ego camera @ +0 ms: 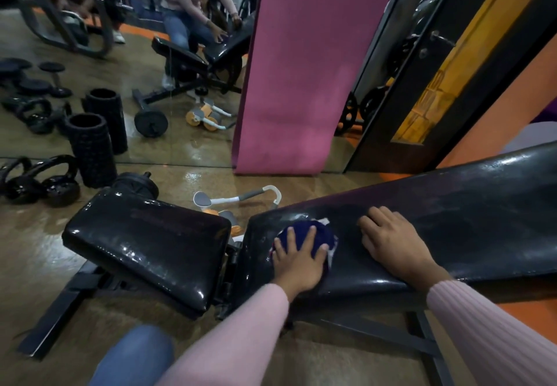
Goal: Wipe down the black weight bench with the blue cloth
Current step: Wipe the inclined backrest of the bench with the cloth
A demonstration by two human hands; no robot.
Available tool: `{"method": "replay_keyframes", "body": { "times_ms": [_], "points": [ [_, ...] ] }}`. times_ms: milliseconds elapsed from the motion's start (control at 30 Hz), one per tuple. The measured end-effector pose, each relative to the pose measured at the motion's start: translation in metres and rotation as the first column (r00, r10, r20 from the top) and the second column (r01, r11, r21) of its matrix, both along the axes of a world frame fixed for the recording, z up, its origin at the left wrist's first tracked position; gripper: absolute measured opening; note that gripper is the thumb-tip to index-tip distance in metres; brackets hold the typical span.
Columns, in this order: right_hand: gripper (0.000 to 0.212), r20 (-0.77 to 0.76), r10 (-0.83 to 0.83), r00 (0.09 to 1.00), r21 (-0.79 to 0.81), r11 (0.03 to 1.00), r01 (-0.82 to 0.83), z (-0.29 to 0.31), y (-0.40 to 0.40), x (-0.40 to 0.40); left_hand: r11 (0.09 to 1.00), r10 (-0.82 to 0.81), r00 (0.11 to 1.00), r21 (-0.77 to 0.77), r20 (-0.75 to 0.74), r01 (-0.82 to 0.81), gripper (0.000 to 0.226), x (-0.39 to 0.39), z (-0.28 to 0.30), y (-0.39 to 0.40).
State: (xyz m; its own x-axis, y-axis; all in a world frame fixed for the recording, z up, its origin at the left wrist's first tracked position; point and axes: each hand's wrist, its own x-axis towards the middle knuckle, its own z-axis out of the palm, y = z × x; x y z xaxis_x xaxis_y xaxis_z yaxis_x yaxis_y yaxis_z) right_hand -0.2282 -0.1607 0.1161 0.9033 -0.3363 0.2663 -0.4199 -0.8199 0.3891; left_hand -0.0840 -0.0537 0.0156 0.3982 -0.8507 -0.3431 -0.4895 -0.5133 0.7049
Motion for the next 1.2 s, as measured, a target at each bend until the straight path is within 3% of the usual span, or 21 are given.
{"method": "replay_keyframes", "body": {
  "times_ms": [167,333,500,767,833,967,1100,1200],
  "points": [
    [0.016,0.001,0.013,1.0,-0.039,0.999,-0.013,-0.003,-0.003,0.0,0.971,0.214,0.973,0.13,-0.083,-0.203,0.057,0.026,-0.041,0.044],
    [0.014,-0.047,0.003,0.999,-0.058,0.998,-0.005,-0.005,-0.002,-0.001,0.996,0.086,0.995,-0.005,0.051,-0.086,0.057,-0.026,-0.008,0.032],
    [0.011,-0.042,0.018,0.999,-0.073,0.997,-0.022,-0.004,-0.001,0.0,0.999,0.035,0.999,-0.026,0.015,-0.034,0.057,-0.026,0.008,-0.002],
    [0.011,-0.013,0.018,1.0,-0.078,0.997,-0.019,-0.006,-0.004,-0.001,0.921,0.363,0.922,0.198,-0.133,-0.334,0.055,0.035,-0.058,0.056],
    [0.012,-0.023,0.01,1.0,-0.068,0.998,-0.012,-0.006,-0.005,0.0,0.941,0.323,0.945,0.128,-0.053,-0.315,0.055,0.009,-0.048,0.065],
    [0.013,-0.058,0.005,0.998,-0.061,0.998,-0.009,-0.005,-0.004,-0.001,0.99,0.12,0.991,-0.085,0.052,-0.115,0.069,-0.055,-0.007,0.043],
    [0.012,-0.046,0.016,0.999,-0.056,0.998,-0.018,-0.004,-0.002,-0.002,0.992,0.122,0.992,-0.029,-0.03,-0.122,0.057,-0.034,0.004,0.009],
    [0.018,-0.025,0.015,1.0,-0.066,0.998,-0.016,-0.008,-0.004,-0.004,0.971,0.231,0.969,0.086,-0.086,-0.224,0.057,0.0,-0.019,0.024]
  ]
}}
